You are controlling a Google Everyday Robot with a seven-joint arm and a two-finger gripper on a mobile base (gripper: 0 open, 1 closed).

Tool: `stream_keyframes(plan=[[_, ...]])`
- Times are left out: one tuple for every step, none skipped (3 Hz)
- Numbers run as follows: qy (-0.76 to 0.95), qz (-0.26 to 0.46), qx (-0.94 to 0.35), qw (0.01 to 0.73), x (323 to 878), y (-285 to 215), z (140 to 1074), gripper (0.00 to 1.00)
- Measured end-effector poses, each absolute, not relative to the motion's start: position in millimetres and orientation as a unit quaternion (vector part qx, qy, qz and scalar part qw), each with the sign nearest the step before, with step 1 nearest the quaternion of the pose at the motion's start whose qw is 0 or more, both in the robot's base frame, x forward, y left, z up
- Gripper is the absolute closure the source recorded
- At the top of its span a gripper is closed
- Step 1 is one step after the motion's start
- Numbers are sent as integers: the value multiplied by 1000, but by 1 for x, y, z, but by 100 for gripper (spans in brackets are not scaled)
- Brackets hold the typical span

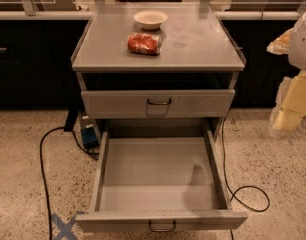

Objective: Close middle drawer

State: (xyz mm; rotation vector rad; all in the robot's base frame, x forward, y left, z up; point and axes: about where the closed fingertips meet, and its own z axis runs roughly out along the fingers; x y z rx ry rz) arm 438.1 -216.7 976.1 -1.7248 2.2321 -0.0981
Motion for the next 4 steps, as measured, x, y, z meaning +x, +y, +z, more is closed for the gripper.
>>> stream_keyframes(plan=[[781,-34,-603,159,438,-217,976,0],[781,-19,-602,165,434,-210,962,0],[784,31,-592,186,423,-191,918,0],[790,90,-570,206,410,-163,853,0]])
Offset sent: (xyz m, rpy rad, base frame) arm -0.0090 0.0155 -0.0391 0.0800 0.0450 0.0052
